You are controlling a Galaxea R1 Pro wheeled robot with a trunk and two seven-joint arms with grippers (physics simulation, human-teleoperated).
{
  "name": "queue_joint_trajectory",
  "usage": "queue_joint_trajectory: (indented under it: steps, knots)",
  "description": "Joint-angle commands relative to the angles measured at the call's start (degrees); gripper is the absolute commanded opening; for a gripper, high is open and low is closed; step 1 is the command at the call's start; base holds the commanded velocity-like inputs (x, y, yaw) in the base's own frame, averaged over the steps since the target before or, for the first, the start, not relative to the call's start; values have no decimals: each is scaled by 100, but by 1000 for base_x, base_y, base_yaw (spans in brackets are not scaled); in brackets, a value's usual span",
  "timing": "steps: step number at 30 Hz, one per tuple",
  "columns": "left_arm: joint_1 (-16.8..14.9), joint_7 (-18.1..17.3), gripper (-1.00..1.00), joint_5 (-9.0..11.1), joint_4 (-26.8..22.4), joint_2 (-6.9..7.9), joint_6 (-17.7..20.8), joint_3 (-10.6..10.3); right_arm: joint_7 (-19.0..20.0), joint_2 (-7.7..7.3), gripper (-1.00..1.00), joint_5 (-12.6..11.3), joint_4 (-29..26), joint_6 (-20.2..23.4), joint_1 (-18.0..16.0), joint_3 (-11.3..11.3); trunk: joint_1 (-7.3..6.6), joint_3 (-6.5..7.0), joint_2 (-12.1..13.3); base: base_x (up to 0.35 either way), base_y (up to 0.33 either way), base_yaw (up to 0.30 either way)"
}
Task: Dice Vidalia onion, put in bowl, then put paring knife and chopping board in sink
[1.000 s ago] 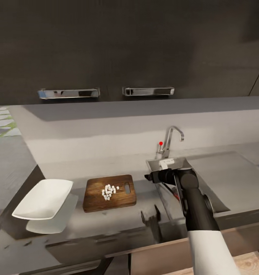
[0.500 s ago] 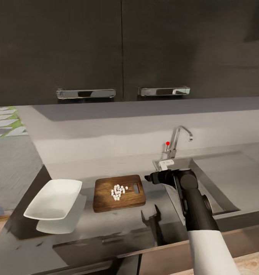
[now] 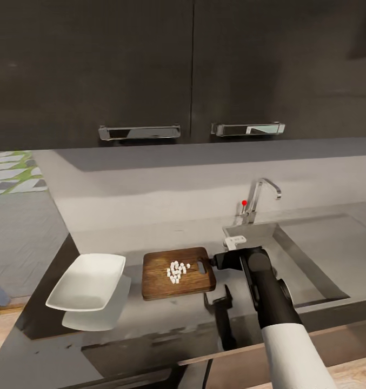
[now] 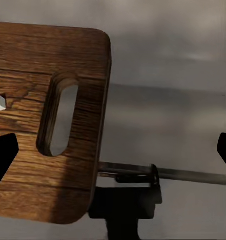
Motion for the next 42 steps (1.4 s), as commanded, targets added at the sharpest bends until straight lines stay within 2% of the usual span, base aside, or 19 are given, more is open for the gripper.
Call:
queue_joint_trajectory:
  steps: [1,9,21,42]
  knots:
    - [-4,26,100,36,0,4,-17,-49,42,6,100,56,6,5,-6,-16,3,-12,-12,0,0,0]
    - [-4,26,100,36,0,4,-16,-49,34,7,100,41,17,-3,-6,-17,3,-12,-12,17,0,0]
    - [-4,26,100,36,2,4,-16,-49,35,6,100,41,18,-3,-6,-34,3,-18,-12,151,22,0]
    - [-4,26,100,36,8,6,-13,-49,35,12,100,41,18,-3,-6,-34,3,-147,-12,1,0,0]
